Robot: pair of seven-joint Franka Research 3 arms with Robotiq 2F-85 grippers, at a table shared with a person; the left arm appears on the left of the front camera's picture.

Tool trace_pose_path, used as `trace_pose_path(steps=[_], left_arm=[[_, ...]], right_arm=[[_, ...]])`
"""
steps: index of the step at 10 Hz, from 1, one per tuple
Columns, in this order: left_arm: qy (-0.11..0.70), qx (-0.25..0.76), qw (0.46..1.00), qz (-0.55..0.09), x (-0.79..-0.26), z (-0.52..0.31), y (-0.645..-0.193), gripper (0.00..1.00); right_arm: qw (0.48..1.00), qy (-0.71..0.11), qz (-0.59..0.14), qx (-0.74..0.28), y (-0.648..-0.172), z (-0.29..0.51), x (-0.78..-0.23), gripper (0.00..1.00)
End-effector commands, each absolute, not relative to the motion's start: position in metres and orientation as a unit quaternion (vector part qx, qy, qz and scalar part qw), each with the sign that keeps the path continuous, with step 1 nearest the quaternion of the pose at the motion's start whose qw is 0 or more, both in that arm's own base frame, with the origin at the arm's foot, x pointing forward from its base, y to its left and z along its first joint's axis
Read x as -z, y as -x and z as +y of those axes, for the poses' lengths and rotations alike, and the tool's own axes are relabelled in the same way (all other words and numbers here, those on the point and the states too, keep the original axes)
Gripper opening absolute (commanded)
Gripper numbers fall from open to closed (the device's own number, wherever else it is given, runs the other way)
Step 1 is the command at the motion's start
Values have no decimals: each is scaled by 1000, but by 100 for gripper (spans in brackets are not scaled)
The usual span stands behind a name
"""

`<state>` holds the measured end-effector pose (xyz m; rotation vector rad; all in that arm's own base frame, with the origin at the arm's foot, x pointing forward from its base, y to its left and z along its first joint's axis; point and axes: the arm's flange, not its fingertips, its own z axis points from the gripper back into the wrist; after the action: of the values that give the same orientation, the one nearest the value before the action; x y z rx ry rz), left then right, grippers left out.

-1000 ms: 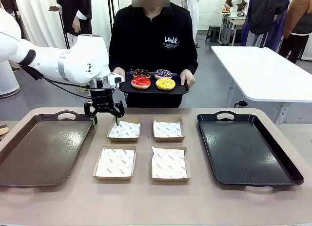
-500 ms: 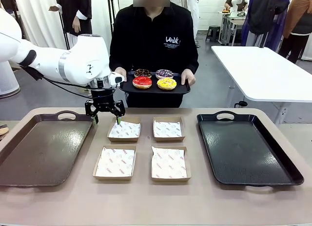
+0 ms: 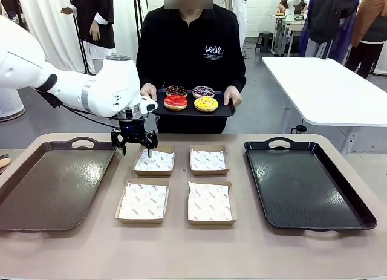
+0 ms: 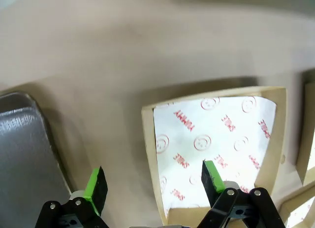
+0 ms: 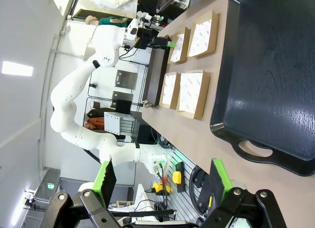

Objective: Individually package the donuts and arrange them on the tray.
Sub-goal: Pick up one Paper togo box.

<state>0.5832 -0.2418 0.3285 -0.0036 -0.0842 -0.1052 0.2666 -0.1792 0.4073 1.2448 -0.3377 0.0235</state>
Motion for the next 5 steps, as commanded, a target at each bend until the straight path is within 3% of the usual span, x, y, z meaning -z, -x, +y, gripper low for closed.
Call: trace_pose_path(steps=[1,2,3,4,5], left_arm=[[-8,41,998,-57,-322,-249,-595,100],[-1,43,997,-62,-323,-248,-600,100],[9,44,997,-68,-322,-246,-600,58],[14,40,997,-68,-322,-245,-597,46],[17,41,997,-65,-325,-244,-600,3]], right_arm=[[795,-585,-160,-10,-266,-180,-408,100],[795,-585,-160,-10,-266,-180,-408,100],[795,-585,-160,-10,-266,-180,-408,100],[795,-585,-160,-10,-266,-180,-408,100],[795,-585,-160,-10,-266,-180,-408,100]])
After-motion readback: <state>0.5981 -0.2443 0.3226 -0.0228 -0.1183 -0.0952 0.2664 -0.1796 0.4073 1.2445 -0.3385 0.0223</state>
